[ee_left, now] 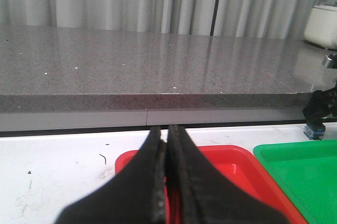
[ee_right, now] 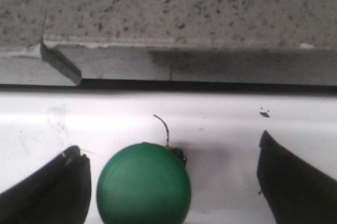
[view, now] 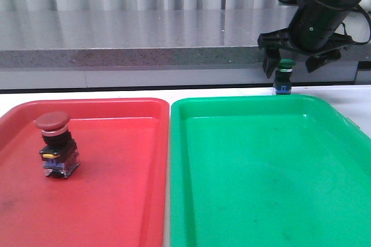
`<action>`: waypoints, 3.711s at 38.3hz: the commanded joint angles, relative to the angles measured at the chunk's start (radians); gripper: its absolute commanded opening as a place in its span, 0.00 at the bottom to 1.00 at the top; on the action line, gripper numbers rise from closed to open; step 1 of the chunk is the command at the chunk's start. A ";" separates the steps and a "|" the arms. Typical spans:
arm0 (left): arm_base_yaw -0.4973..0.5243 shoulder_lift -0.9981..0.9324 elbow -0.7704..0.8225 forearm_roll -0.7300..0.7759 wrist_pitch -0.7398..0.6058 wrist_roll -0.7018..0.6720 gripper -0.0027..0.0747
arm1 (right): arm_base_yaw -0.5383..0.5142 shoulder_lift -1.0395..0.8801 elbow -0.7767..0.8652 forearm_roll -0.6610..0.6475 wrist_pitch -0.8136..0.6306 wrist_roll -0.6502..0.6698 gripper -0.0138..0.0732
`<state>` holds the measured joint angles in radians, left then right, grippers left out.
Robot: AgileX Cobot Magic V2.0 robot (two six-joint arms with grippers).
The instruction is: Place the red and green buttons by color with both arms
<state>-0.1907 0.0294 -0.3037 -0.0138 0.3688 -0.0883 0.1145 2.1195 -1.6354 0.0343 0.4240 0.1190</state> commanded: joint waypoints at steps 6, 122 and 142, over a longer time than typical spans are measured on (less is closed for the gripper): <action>-0.006 0.011 -0.025 -0.011 -0.078 -0.007 0.01 | 0.005 -0.062 -0.037 0.005 -0.019 0.004 0.60; -0.006 0.011 -0.025 -0.011 -0.076 -0.007 0.01 | 0.118 -0.847 0.574 -0.016 -0.058 -0.031 0.08; -0.006 0.011 -0.025 -0.011 -0.076 -0.007 0.01 | 0.026 -1.458 1.137 -0.028 -0.310 -0.032 0.08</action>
<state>-0.1907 0.0294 -0.3037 -0.0138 0.3688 -0.0883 0.1467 0.7759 -0.5623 0.0264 0.2136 0.0927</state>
